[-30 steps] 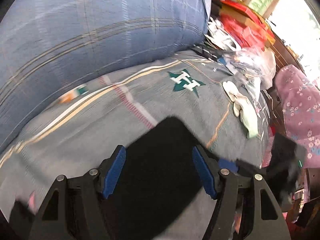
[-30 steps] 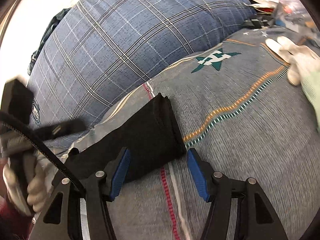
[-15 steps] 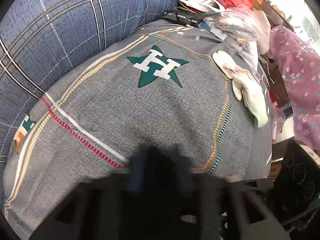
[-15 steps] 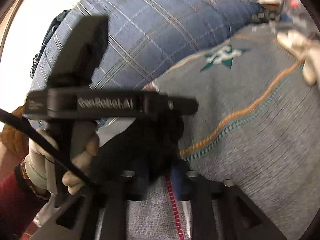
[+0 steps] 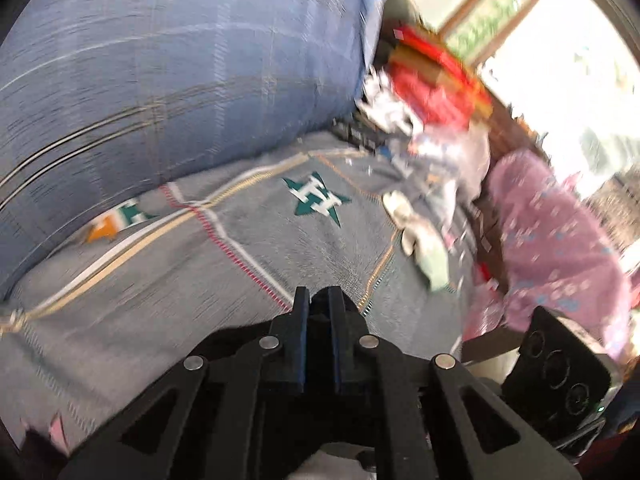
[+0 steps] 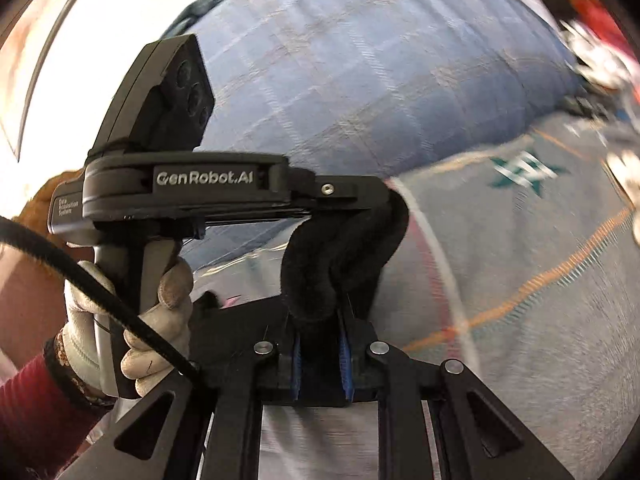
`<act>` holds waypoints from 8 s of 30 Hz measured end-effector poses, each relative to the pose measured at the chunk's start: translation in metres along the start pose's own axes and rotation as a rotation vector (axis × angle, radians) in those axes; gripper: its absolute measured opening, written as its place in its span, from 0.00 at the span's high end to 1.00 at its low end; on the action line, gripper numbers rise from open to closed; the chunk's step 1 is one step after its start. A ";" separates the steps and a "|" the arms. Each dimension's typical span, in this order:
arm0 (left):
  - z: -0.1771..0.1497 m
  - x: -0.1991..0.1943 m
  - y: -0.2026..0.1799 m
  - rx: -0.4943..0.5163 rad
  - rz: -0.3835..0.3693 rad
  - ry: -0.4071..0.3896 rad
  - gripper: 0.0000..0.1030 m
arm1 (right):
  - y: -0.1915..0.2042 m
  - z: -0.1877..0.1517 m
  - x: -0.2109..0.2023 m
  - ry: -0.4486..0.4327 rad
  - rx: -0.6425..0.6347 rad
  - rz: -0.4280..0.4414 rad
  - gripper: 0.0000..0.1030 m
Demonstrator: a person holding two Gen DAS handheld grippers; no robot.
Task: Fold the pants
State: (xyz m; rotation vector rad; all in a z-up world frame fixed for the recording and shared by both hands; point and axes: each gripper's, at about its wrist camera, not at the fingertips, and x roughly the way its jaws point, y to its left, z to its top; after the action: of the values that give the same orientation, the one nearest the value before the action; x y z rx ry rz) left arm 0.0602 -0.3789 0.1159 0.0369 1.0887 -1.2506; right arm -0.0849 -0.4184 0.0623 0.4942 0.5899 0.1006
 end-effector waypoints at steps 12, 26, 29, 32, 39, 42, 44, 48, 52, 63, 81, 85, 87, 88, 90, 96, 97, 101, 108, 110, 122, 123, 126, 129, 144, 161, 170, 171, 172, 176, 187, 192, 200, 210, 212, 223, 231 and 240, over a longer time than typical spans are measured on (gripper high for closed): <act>-0.093 -0.072 0.112 -0.328 0.079 -0.120 0.91 | 0.074 -0.041 0.085 0.221 -0.165 0.009 0.84; -0.158 -0.150 0.122 -0.407 0.222 -0.237 0.65 | 0.083 -0.020 0.040 0.182 -0.256 0.082 0.34; -0.172 -0.159 0.116 -0.421 0.250 -0.256 0.63 | 0.071 0.007 0.061 0.178 -0.196 0.006 0.62; -0.184 -0.164 0.107 -0.425 0.281 -0.271 0.62 | 0.067 0.016 0.093 0.205 -0.172 -0.032 0.68; -0.184 -0.142 0.093 -0.438 0.213 -0.267 0.53 | 0.061 0.034 0.107 0.240 -0.069 0.024 0.52; -0.179 -0.118 0.091 -0.456 0.183 -0.256 0.53 | 0.075 0.048 0.103 0.283 -0.201 0.040 0.24; -0.178 -0.104 0.088 -0.475 0.151 -0.255 0.53 | 0.087 0.050 0.112 0.344 -0.321 0.031 0.24; -0.179 -0.081 0.080 -0.479 0.158 -0.245 0.53 | 0.100 0.044 0.128 0.457 -0.492 0.023 0.25; -0.183 -0.066 0.075 -0.500 0.172 -0.259 0.55 | 0.118 0.026 0.157 0.577 -0.654 -0.028 0.26; -0.193 -0.079 0.070 -0.541 0.124 -0.318 0.93 | 0.126 0.016 0.171 0.664 -0.664 -0.119 0.87; -0.263 -0.157 0.088 -0.619 0.167 -0.361 0.61 | 0.157 0.013 0.188 0.603 -0.352 0.117 0.37; -0.264 -0.186 0.090 -0.642 0.161 -0.407 0.60 | 0.137 0.043 0.135 0.418 -0.266 0.151 0.36; -0.253 -0.189 0.093 -0.643 0.163 -0.415 0.60 | 0.121 0.049 0.109 0.344 -0.257 0.099 0.36; -0.247 -0.188 0.093 -0.645 0.171 -0.412 0.60 | 0.115 0.047 0.103 0.330 -0.255 0.070 0.40; -0.229 -0.180 0.094 -0.633 0.164 -0.402 0.60 | 0.106 0.039 0.098 0.329 -0.248 0.034 0.55; -0.185 -0.126 0.107 -0.622 0.226 -0.293 0.59 | 0.086 -0.004 0.106 0.378 -0.226 0.010 0.61; -0.182 -0.117 0.112 -0.620 0.273 -0.268 0.59 | 0.082 -0.011 0.112 0.384 -0.227 -0.002 0.61; -0.185 -0.106 0.129 -0.622 0.289 -0.266 0.60 | 0.067 -0.031 0.120 0.366 -0.231 -0.027 0.61; -0.199 -0.155 0.118 -0.630 0.257 -0.305 0.59 | 0.092 -0.030 0.111 0.352 -0.324 -0.054 0.45; -0.219 -0.184 0.113 -0.634 0.299 -0.342 0.57 | 0.097 -0.027 0.101 0.335 -0.313 -0.051 0.45; -0.377 -0.288 0.149 -0.959 0.493 -0.579 0.47 | 0.237 -0.047 0.141 0.486 -0.562 0.191 0.32; -0.381 -0.290 0.154 -0.970 0.494 -0.587 0.47 | 0.255 -0.051 0.151 0.503 -0.598 0.209 0.30; -0.393 -0.299 0.169 -1.004 0.506 -0.623 0.47 | 0.306 -0.063 0.188 0.555 -0.699 0.228 0.29; -0.396 -0.295 0.184 -1.029 0.468 -0.633 0.47 | 0.356 -0.080 0.236 0.630 -0.795 0.234 0.29; -0.395 -0.278 0.204 -1.001 0.395 -0.668 0.81 | 0.423 -0.153 0.323 0.750 -1.073 0.090 0.90; -0.329 -0.299 0.114 -0.767 0.341 -0.742 0.87 | 0.376 -0.040 0.199 0.506 -0.784 0.212 0.93; -0.245 -0.235 0.051 -0.579 0.252 -0.629 0.87 | 0.257 0.042 0.128 0.351 -0.487 0.184 0.94; -0.236 -0.225 0.046 -0.561 0.250 -0.609 0.87 | 0.239 0.050 0.119 0.336 -0.446 0.177 0.94; -0.228 -0.215 0.042 -0.546 0.245 -0.589 0.87 | 0.222 0.055 0.114 0.323 -0.415 0.168 0.94; -0.211 -0.183 0.026 -0.504 0.193 -0.512 0.87 | 0.154 0.071 0.100 0.293 -0.284 0.146 0.97; -0.200 -0.161 0.040 -0.512 0.235 -0.428 0.87 | 0.005 0.067 0.106 0.256 0.041 0.068 0.97; -0.195 -0.148 0.063 -0.553 0.291 -0.391 0.82 | -0.023 0.064 0.112 0.246 0.084 0.021 0.96; -0.190 -0.117 0.084 -0.551 0.390 -0.271 0.75 | -0.024 0.061 0.069 0.136 0.096 -0.066 0.34; -0.193 -0.132 0.108 -0.667 0.213 -0.274 0.72 | 0.025 -0.013 0.039 0.216 0.009 0.126 0.42; -0.194 -0.136 0.101 -0.635 0.216 -0.277 0.69 | 0.033 -0.023 0.048 0.224 -0.022 0.073 0.42; -0.204 -0.132 0.101 -0.597 0.225 -0.266 0.64 | 0.044 -0.006 0.042 0.201 -0.119 -0.011 0.95; -0.202 -0.121 0.068 -0.424 0.397 -0.214 0.64 | 0.021 -0.021 0.045 0.218 -0.056 -0.144 0.66; -0.192 -0.125 0.062 -0.414 0.457 -0.223 0.56 | 0.065 0.011 0.029 0.127 -0.143 -0.025 0.62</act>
State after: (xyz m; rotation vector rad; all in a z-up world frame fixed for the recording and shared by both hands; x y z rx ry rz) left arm -0.0037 -0.1556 0.0657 -0.1576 1.0508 -0.5921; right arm -0.0512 -0.3589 0.0863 0.3433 0.7080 0.1504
